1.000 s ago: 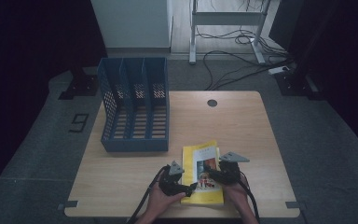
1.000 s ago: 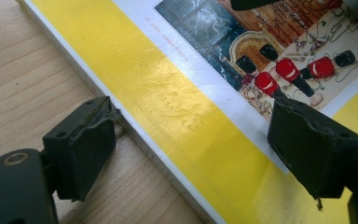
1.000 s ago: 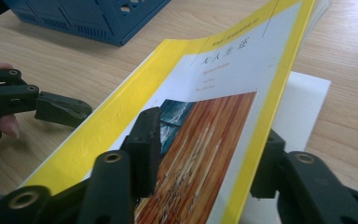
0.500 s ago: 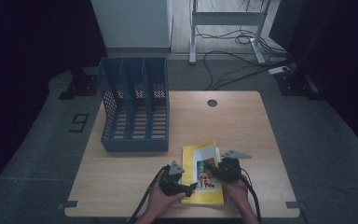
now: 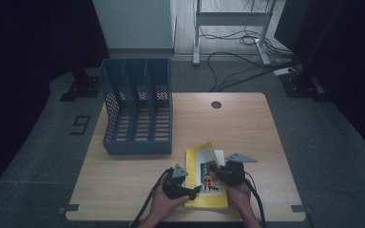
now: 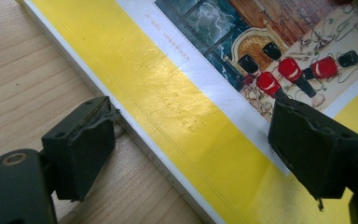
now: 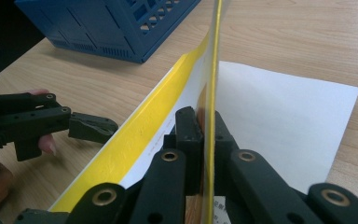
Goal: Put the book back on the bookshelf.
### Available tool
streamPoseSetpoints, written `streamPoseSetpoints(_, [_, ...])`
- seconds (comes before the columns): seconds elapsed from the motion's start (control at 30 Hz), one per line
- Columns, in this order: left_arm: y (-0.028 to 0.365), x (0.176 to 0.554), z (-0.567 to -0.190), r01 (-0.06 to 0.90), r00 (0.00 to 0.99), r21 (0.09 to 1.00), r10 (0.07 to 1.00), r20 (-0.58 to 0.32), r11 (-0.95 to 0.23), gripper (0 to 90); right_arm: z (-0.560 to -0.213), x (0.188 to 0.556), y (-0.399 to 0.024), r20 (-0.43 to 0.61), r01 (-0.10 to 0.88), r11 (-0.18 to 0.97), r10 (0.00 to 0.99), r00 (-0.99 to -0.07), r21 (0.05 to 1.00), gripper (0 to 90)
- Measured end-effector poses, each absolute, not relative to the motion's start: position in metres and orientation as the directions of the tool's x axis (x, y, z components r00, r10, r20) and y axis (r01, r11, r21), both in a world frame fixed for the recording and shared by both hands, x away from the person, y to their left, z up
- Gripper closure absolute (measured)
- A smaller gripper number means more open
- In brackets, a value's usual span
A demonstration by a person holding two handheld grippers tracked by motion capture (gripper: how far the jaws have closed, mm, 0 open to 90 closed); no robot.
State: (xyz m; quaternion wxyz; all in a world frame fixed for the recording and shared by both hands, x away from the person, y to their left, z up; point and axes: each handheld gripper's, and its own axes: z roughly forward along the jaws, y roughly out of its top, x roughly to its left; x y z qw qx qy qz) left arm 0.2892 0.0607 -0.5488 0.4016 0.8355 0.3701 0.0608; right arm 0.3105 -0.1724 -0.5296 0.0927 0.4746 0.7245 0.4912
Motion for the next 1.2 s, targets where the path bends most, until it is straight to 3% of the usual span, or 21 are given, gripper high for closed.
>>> streamPoseSetpoints(1.2, [0.078, 0.304, -0.540, 0.613, 0.687, 0.724, 0.665, -0.292, -0.316, 17.6, -0.508, 0.299, -0.164, 0.266, 0.505, 0.067, 0.787, -0.557, 0.860, 87.4])
